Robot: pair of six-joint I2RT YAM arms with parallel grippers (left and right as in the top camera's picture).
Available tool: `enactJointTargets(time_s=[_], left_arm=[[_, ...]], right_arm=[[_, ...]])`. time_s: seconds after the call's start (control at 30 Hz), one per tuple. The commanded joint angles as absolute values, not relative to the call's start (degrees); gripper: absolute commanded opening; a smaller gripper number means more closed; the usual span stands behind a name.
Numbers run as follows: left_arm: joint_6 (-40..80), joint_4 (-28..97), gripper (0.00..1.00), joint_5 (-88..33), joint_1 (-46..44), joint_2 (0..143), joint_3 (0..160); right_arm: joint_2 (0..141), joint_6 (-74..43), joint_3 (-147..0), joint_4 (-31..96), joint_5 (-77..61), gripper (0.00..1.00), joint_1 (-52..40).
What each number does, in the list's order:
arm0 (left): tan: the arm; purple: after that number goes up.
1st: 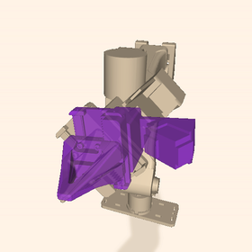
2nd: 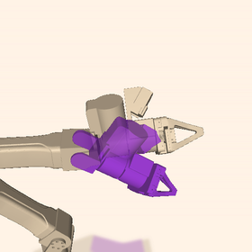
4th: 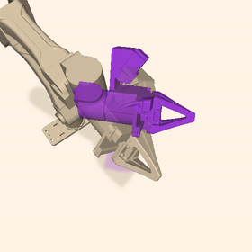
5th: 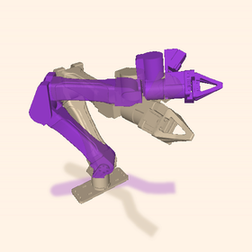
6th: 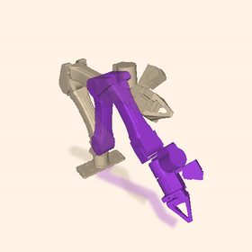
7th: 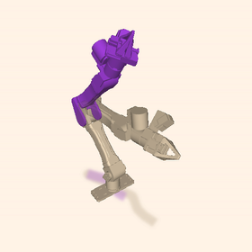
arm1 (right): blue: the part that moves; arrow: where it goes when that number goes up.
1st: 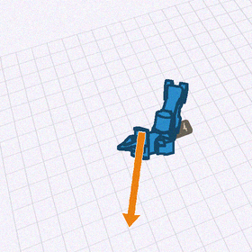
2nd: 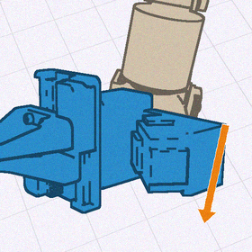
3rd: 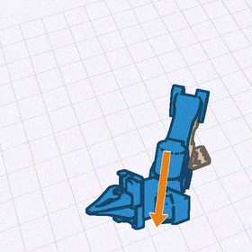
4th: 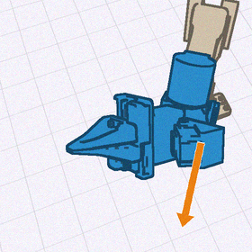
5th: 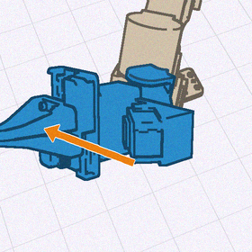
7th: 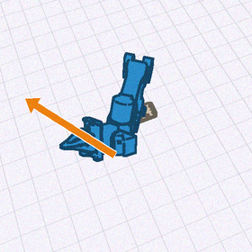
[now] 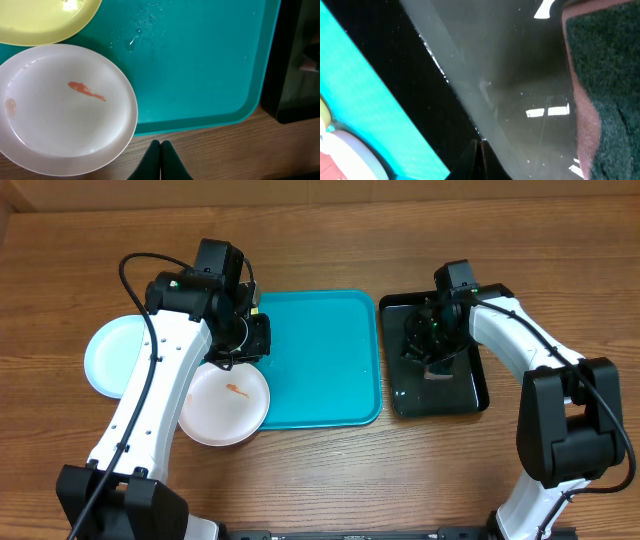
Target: Clean dirty plates on tray and stack at the side
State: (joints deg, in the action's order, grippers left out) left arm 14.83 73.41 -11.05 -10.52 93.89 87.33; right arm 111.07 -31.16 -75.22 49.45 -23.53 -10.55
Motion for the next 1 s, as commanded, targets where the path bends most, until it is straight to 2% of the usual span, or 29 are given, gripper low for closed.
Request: enactJointTargets(time_s=[0.0,0.33,0.53,0.8,0.97], left_arm=[[15.46,73.19,0.04,-10.5,-10.92,93.73,86.72],[16.97,71.64,0.04,-10.04,-10.92,93.73,86.72],[17.85,70.46,0.04,-9.76,-10.9,93.73,86.72],[28.08,70.98,0.04,3.88,-10.87,93.73,86.72],[30.06,70.76,0.04,9.63,-10.68,93.76,86.72]], right_arm=[[110.13,-30.48,-75.02,49.17,-23.7,0.04,-10.83],[105.12,-14.96,-82.24,58.57,-23.94,0.04,-12.29],[104.47,-11.44,-81.62,60.1,-15.11,0.04,-21.5],[104.57,-11.53,-81.03,60.16,-9.54,0.04,-34.41],[104.73,-12.75,-80.95,56.51,-9.02,0.04,-37.71]])
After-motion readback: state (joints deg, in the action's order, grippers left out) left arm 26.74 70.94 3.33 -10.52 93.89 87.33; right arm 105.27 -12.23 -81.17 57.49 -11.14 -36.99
